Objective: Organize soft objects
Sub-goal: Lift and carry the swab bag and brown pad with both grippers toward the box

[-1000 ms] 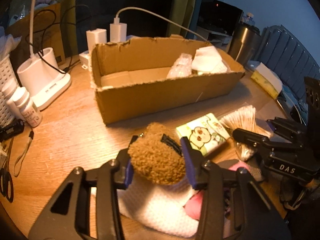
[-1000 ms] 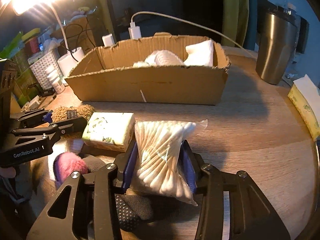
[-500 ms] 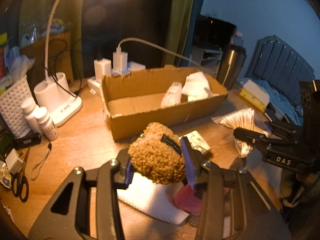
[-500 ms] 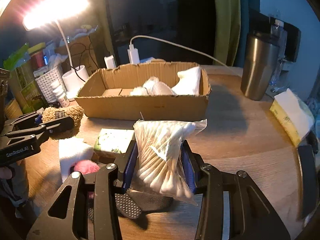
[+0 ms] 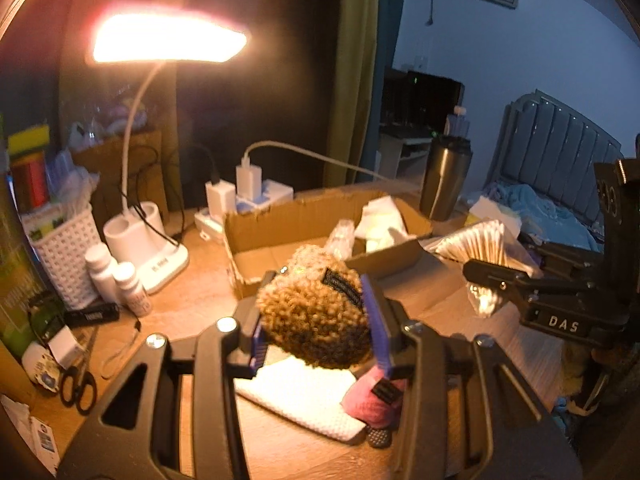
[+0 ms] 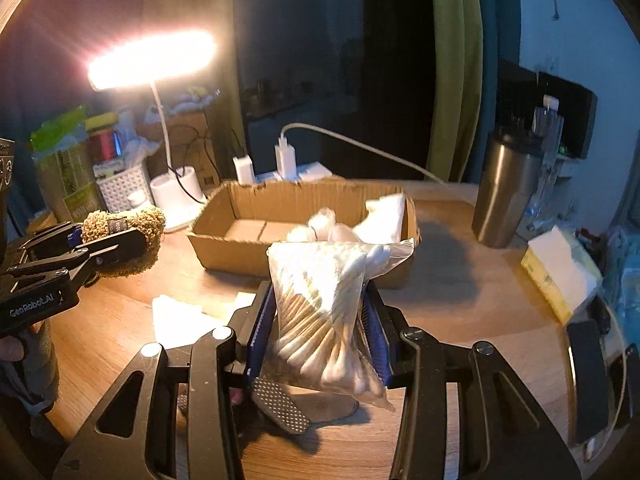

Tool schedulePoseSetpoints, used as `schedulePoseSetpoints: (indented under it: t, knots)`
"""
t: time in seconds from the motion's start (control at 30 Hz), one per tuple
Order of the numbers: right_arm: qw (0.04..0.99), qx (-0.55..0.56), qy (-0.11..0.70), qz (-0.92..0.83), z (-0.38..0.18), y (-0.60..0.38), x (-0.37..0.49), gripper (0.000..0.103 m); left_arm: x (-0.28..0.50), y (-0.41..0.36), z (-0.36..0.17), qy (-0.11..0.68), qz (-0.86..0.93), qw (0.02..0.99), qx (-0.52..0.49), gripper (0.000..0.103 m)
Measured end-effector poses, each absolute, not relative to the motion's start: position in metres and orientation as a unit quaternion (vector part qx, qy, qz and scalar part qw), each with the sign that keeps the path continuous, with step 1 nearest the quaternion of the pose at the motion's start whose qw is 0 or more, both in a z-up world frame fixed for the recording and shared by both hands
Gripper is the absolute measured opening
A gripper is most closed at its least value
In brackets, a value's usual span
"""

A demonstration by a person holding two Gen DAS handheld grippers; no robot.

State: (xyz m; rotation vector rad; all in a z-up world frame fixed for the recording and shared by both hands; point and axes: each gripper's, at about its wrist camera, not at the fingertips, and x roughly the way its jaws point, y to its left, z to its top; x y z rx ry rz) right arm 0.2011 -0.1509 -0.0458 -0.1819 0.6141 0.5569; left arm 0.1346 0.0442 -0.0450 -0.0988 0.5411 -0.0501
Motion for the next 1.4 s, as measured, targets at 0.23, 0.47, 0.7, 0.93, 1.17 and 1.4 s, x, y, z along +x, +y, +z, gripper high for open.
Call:
schedulePoseSetpoints:
  t: [0.23,0.47,0.7,0.93,1.17,1.4]
  knots:
    - [0.914,-0.095,0.28,0.279,-0.032,-0.143,0.197,0.045,0.128,0.041,-0.026,0.236,-0.021,0.971,-0.041,0.042]
    - [0.922,-0.094,0.244,0.287,-0.015,-0.136,0.196,0.045,0.128,0.035,-0.014,0.204,-0.024,0.978,-0.03,0.042]
    - [0.931,-0.089,0.206,0.289,0.004,-0.128,0.2,0.045,0.136,0.037,-0.001,0.164,-0.018,0.986,-0.035,0.042]
    - [0.93,-0.097,0.198,0.295,0.011,-0.117,0.211,0.045,0.15,0.04,0.007,0.147,-0.009,0.988,-0.042,0.042]
    - [0.929,-0.107,0.189,0.3,0.015,-0.112,0.219,0.045,0.161,0.039,0.007,0.142,0.005,0.989,-0.039,0.042]
    - [0.931,-0.109,0.171,0.302,0.02,-0.107,0.227,0.045,0.174,0.048,0.003,0.137,0.029,0.989,-0.042,0.042]
